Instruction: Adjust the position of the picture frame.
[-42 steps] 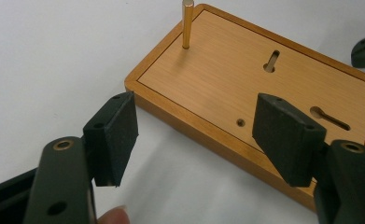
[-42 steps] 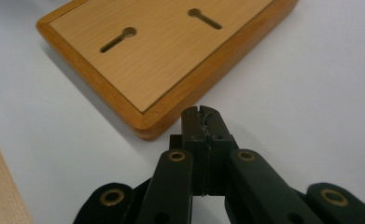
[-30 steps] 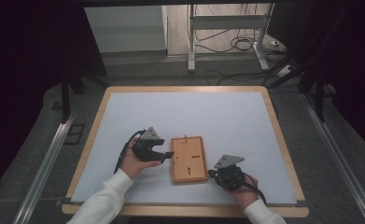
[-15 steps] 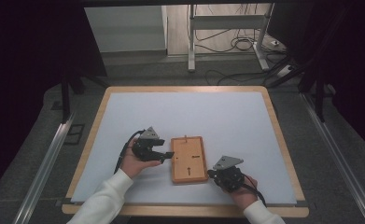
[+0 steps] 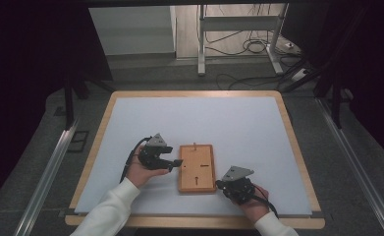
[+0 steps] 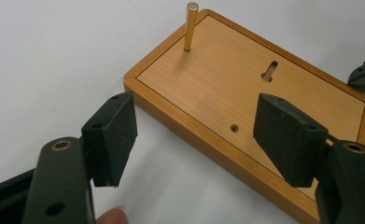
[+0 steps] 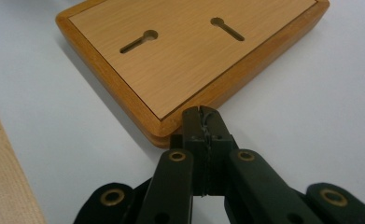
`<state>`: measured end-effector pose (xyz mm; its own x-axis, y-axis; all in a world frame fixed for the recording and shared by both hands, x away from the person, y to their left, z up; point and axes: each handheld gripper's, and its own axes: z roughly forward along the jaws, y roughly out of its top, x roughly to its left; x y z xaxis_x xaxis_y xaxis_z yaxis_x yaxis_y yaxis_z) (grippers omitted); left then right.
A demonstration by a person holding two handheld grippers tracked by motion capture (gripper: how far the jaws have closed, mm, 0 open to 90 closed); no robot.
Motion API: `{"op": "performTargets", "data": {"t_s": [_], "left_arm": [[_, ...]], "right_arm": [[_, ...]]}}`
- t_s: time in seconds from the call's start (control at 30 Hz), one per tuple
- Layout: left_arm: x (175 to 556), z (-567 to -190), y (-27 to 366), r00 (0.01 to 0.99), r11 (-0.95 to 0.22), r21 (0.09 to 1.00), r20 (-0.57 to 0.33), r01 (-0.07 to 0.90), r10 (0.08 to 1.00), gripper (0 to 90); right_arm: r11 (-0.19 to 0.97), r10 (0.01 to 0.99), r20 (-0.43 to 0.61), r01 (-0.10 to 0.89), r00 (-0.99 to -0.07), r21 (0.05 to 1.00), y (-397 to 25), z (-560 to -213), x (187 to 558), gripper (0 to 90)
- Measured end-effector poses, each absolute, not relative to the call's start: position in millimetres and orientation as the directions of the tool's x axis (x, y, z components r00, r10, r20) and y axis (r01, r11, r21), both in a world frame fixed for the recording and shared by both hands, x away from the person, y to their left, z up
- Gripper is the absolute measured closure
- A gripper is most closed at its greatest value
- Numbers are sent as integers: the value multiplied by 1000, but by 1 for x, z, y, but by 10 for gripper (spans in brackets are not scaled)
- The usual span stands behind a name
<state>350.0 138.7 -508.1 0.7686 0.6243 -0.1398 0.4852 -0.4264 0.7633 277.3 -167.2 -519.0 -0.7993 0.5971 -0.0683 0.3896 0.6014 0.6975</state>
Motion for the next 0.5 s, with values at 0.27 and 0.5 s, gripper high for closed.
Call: {"op": "performTargets", "data": {"t_s": [0.27,0.5], "left_arm": [[351,-509,139,767,-430,758,-140,489,626,301],[351,-510,140,767,-428,761,-139,487,626,301]], "right_arm": [[605,585,-69,378,-808,701,-164,-520,275,899],[615,567,-86,352,-819,706,-164,-518,274,898]]}}
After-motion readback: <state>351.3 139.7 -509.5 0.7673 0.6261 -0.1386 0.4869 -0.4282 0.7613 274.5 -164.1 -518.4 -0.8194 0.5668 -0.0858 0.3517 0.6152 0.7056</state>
